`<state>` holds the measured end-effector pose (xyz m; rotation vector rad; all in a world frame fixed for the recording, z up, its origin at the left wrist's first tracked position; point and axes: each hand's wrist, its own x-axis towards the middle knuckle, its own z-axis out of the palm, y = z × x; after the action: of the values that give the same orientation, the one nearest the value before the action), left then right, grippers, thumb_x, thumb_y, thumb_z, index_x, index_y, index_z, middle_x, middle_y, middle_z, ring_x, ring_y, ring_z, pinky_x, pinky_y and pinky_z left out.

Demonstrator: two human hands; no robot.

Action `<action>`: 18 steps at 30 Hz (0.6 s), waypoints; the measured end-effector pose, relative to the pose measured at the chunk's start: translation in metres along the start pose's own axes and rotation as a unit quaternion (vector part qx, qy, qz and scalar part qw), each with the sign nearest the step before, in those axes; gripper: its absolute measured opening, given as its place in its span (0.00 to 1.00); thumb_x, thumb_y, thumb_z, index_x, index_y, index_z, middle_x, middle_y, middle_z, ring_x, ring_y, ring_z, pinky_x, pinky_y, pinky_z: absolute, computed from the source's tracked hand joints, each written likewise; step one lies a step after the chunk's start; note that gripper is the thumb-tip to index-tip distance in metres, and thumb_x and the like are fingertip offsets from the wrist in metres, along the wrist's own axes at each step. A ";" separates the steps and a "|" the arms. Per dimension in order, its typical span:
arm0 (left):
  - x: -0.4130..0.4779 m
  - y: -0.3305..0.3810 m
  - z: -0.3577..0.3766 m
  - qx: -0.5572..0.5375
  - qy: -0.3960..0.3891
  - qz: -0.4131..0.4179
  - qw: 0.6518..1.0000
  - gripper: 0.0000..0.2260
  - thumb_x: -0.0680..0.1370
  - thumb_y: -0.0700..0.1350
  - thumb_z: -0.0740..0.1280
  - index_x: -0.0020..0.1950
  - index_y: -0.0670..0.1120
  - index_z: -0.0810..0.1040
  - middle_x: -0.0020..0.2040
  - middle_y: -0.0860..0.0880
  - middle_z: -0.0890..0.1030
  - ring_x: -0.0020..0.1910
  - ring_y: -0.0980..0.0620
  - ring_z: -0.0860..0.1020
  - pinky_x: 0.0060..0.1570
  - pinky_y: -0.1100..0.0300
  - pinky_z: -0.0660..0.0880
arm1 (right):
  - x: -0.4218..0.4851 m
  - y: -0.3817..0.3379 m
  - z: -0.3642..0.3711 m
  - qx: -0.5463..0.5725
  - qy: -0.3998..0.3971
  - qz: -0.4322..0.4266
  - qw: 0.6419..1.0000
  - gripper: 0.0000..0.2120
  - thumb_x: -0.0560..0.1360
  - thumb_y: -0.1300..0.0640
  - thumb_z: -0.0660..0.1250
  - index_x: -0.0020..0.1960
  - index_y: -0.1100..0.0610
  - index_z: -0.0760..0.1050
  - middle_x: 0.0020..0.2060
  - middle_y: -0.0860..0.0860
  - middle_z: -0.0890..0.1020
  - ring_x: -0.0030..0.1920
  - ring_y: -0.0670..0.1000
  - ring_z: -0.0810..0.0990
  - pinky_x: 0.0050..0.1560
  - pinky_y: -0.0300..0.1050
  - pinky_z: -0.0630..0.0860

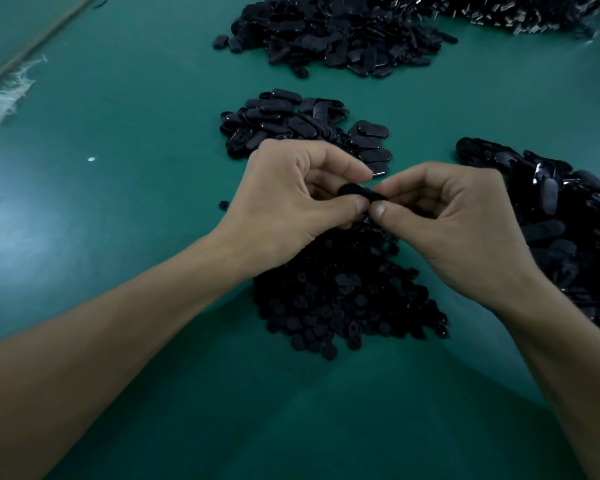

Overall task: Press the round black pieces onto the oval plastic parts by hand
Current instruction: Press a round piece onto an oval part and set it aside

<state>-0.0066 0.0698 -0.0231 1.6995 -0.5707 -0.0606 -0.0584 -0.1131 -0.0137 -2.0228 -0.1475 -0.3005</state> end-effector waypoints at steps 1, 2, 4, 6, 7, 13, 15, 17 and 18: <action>0.000 0.001 0.000 0.011 0.003 0.005 1.000 0.12 0.70 0.36 0.77 0.46 0.51 0.83 0.36 0.51 0.86 0.32 0.54 0.84 0.37 0.63 0.80 | 0.000 -0.001 0.000 0.007 -0.006 -0.003 1.000 0.08 0.73 0.62 0.76 0.45 0.49 0.82 0.39 0.48 0.86 0.39 0.47 0.85 0.44 0.41 0.82; 0.000 0.001 0.000 0.022 0.004 0.011 1.000 0.11 0.70 0.37 0.77 0.46 0.52 0.83 0.36 0.52 0.86 0.33 0.55 0.84 0.38 0.63 0.80 | 0.000 -0.001 -0.001 0.016 -0.014 -0.007 1.000 0.08 0.73 0.63 0.75 0.46 0.50 0.83 0.40 0.48 0.86 0.39 0.46 0.85 0.44 0.40 0.82; 0.000 0.003 -0.003 0.043 0.010 0.021 0.999 0.11 0.70 0.38 0.77 0.46 0.52 0.83 0.36 0.53 0.86 0.33 0.55 0.84 0.38 0.62 0.81 | 0.002 -0.002 -0.001 0.035 -0.022 -0.018 0.999 0.11 0.75 0.65 0.72 0.49 0.50 0.82 0.40 0.46 0.87 0.39 0.44 0.85 0.43 0.35 0.79; 0.005 0.003 -0.011 0.058 0.033 0.026 0.997 0.10 0.71 0.37 0.78 0.47 0.49 0.83 0.38 0.51 0.86 0.33 0.54 0.85 0.37 0.63 0.81 | 0.006 0.002 -0.006 0.046 0.008 -0.019 0.999 0.14 0.77 0.67 0.68 0.52 0.50 0.81 0.41 0.43 0.87 0.41 0.43 0.85 0.42 0.32 0.78; 0.009 0.002 -0.018 0.059 0.055 0.020 0.997 0.09 0.72 0.36 0.77 0.48 0.47 0.83 0.38 0.50 0.86 0.34 0.53 0.85 0.37 0.63 0.81 | 0.008 0.005 -0.010 0.033 0.040 -0.013 0.999 0.15 0.78 0.68 0.66 0.54 0.49 0.81 0.42 0.43 0.87 0.43 0.43 0.86 0.42 0.32 0.78; 0.035 -0.019 -0.062 0.004 0.231 -0.057 0.971 0.07 0.75 0.35 0.74 0.52 0.43 0.83 0.42 0.47 0.85 0.42 0.50 0.86 0.47 0.60 0.82 | 0.013 0.032 -0.031 -0.261 0.083 0.038 0.961 0.15 0.80 0.60 0.66 0.65 0.50 0.79 0.53 0.46 0.80 0.49 0.46 0.77 0.50 0.31 0.70; 0.037 -0.028 -0.067 0.041 0.242 -0.065 0.967 0.11 0.77 0.35 0.72 0.58 0.42 0.82 0.45 0.48 0.84 0.43 0.53 0.86 0.49 0.61 0.82 | 0.012 0.032 -0.029 -0.296 0.026 0.031 0.954 0.15 0.80 0.55 0.68 0.66 0.49 0.79 0.58 0.49 0.79 0.54 0.50 0.76 0.57 0.42 0.70; 0.038 -0.033 -0.068 0.071 0.239 -0.073 0.966 0.15 0.77 0.35 0.71 0.63 0.42 0.80 0.49 0.49 0.83 0.44 0.55 0.86 0.50 0.62 0.82 | 0.012 0.030 -0.026 -0.327 -0.028 0.028 0.944 0.14 0.79 0.52 0.68 0.64 0.48 0.80 0.60 0.51 0.79 0.61 0.55 0.75 0.66 0.52 0.68; 0.037 -0.035 -0.069 0.090 0.234 -0.073 0.965 0.16 0.77 0.35 0.70 0.65 0.42 0.80 0.50 0.49 0.83 0.44 0.56 0.86 0.50 0.63 0.81 | 0.012 0.030 -0.025 -0.336 -0.047 0.029 0.940 0.13 0.79 0.52 0.69 0.64 0.48 0.80 0.60 0.52 0.79 0.63 0.56 0.74 0.69 0.52 0.66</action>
<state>0.0618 0.1207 -0.0309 1.8485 -0.0987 0.2899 -0.0436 -0.1489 -0.0251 -2.7168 -0.0447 -0.2329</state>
